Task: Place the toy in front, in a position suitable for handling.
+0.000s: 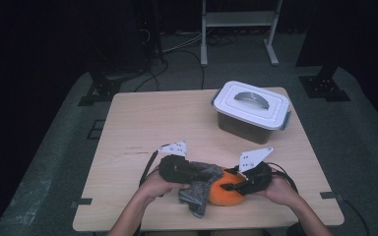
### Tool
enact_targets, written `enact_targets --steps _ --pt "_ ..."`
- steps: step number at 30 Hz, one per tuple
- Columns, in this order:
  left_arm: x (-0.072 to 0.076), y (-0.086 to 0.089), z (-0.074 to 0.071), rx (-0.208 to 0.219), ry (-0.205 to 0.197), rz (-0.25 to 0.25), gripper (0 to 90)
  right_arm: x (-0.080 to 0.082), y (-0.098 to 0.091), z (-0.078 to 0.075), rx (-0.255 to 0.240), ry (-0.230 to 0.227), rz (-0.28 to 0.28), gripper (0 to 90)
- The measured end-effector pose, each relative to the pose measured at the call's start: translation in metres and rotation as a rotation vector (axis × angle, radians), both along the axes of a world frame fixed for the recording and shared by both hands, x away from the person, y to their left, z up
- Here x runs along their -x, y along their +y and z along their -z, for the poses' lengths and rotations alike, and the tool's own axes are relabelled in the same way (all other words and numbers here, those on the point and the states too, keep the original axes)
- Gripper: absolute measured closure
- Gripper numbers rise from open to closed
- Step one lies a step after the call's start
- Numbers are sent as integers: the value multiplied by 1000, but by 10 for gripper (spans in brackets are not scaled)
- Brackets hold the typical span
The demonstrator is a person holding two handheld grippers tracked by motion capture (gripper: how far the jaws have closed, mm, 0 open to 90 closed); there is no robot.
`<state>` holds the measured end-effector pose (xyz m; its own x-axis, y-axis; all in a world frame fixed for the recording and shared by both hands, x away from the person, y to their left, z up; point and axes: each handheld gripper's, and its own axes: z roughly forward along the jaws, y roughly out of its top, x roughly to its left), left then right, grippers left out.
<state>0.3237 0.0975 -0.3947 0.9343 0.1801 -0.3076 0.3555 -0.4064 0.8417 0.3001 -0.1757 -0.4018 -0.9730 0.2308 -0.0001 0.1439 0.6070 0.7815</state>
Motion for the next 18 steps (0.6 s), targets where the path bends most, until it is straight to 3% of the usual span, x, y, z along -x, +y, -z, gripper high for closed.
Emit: enact_targets --steps 5,9,11,13,18 --pt "3 13 -14 25 -37 -16 763 -5 16 -5 -32 -9 -68 548" --pt "5 25 -24 27 -60 -33 763 -11 30 -5 -100 5 -116 546" --pt "5 29 -23 10 -60 -41 763 -13 35 -3 -105 8 -130 542" --pt "3 30 -17 -7 -52 -49 763 -14 37 2 -76 12 -138 531" --pt "0 29 -9 -3 -35 -55 763 -14 25 8 -83 16 -142 512"
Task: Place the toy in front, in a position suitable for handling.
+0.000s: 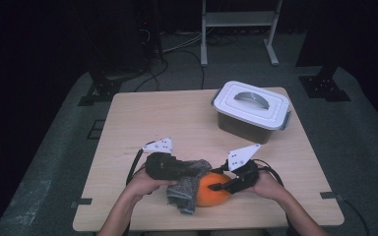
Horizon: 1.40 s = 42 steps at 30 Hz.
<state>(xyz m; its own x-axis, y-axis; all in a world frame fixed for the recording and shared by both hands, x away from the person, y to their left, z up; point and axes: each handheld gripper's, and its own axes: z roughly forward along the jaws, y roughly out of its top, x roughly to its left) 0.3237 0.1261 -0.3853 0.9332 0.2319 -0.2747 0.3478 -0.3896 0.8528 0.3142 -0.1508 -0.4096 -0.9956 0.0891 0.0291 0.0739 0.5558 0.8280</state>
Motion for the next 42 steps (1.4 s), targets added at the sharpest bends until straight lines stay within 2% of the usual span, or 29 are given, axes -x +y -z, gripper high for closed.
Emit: enact_targets --steps 6,9,11,14,18,20,22,25,28,30,32,35,40,42 --pt "-2 -3 0 -20 -2 -2 762 -1 -27 2 -1 21 37 488" --pt "-1 -12 -2 -27 -13 16 758 -7 -44 7 -30 60 78 469" --pt "-2 -21 -3 -32 -12 26 759 -9 -49 10 -39 84 93 437" --pt "-3 -28 -4 -39 -15 32 759 -9 -50 8 -10 105 123 335" --pt "-2 -29 -5 -36 -11 22 760 1 -52 -1 31 100 190 270" --pt "-1 -29 -4 -29 -5 27 760 10 -53 -5 25 89 205 272" --pt "-1 -31 -5 -26 -5 31 760 18 -50 -7 43 64 234 262" --pt "1 -35 -6 -33 -12 51 759 22 -42 -10 58 50 246 233" --pt "2 -36 -8 -48 -22 55 759 18 -33 -8 67 61 235 230" --pt "1 -34 -9 -49 -23 54 759 16 -28 -5 60 74 208 331" --pt "1 -33 -11 -39 -19 58 760 15 -23 -3 50 44 173 428" --pt "1 -34 -16 -38 -26 65 759 15 -17 -6 51 1 122 486" --pt "3 -37 -21 -53 -46 73 759 14 -8 -7 36 -42 32 500" --pt "2 -35 -19 -57 -42 68 760 15 -9 -6 37 -52 17 500"
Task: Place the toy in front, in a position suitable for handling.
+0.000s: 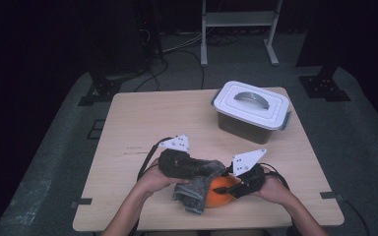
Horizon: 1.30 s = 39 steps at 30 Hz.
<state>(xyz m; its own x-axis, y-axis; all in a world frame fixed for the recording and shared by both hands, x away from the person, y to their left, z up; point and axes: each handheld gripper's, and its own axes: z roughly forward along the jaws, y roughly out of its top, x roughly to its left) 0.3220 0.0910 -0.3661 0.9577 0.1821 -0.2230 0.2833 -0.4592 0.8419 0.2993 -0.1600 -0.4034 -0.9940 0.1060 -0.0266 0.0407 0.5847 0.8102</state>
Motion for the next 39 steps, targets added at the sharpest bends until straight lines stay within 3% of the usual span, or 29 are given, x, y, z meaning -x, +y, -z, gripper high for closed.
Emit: enact_targets --steps 8,12,15,19,26,28,32,39 --pt "-5 11 14 15 39 -44 759 -13 -31 7 -45 72 41 469" --pt "-6 4 15 38 41 -42 759 -14 -36 6 -39 118 109 326" --pt "-6 1 15 41 43 -47 759 -5 -34 0 -2 105 156 261" --pt "-4 -3 15 42 44 -41 759 6 -33 -8 -9 107 189 244" --pt "-2 -11 15 33 40 -23 760 8 -20 -4 42 85 204 191" --pt "-2 -11 17 30 38 -24 759 5 -17 1 38 109 196 235" --pt "-5 -4 15 48 47 -39 759 1 -17 0 17 74 152 454" --pt "-2 10 -5 78 -4 -48 759 -8 2 -8 -32 52 82 507"
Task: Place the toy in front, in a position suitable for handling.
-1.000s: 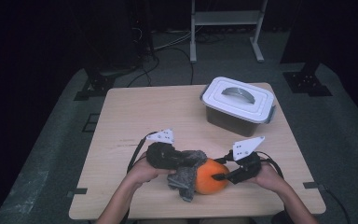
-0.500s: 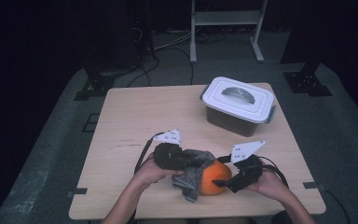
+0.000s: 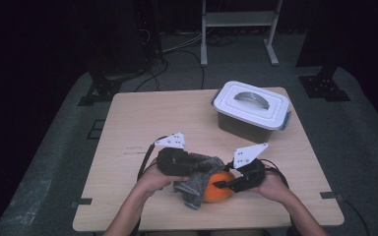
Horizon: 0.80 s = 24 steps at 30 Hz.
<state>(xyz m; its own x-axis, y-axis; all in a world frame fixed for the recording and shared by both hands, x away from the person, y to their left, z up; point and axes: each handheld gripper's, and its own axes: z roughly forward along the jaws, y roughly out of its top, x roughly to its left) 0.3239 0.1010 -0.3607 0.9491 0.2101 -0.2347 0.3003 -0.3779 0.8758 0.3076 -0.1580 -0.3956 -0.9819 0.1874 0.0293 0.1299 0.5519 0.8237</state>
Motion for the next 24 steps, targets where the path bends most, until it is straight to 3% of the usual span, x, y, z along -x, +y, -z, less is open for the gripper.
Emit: enact_targets --steps 3,6,7,10,19,24 --pt "0 8 -2 -12 2 -23 760 -5 10 -1 -29 2 -32 505" --pt "-1 11 7 -51 16 -36 760 -8 20 7 14 -16 -58 501" --pt "-2 13 10 -44 28 -35 760 -8 20 9 11 -12 -64 501" --pt "-4 16 16 -24 39 -36 760 -7 16 11 8 -18 -71 499" --pt "-6 22 22 -53 47 -52 760 -8 -3 15 -5 -2 -63 490" --pt "-5 22 24 -28 64 -45 760 -10 -12 17 -9 7 -62 478"
